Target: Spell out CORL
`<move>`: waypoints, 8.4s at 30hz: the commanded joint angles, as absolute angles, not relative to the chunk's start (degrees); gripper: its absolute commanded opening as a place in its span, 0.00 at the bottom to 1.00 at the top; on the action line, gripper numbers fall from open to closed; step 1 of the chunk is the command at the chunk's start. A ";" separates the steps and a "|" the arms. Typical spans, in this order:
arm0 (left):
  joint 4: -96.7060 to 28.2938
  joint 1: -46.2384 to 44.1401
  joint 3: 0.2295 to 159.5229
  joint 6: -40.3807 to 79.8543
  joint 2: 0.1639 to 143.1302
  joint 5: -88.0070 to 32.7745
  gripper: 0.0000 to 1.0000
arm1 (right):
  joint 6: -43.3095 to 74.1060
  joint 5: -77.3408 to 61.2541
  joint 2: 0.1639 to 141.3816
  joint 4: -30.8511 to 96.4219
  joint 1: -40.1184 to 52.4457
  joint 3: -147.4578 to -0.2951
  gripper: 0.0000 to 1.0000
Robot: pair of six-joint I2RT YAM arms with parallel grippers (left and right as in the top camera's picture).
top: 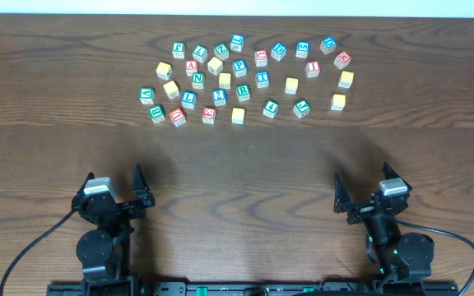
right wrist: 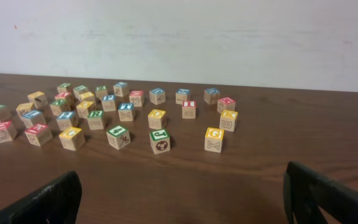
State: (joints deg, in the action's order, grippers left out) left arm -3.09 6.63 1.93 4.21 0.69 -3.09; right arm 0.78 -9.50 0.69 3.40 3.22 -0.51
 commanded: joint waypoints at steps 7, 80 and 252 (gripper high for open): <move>-3.70 6.46 0.23 3.01 0.27 -3.42 0.98 | 0.23 -10.04 0.32 3.49 2.66 -0.32 0.99; -3.36 6.46 10.13 3.18 3.20 -3.46 0.98 | -2.68 -7.07 7.97 -0.54 2.66 -7.92 0.99; -62.85 6.42 106.74 -1.89 98.10 -9.02 0.98 | 46.68 0.51 139.83 64.07 42.46 -118.69 0.17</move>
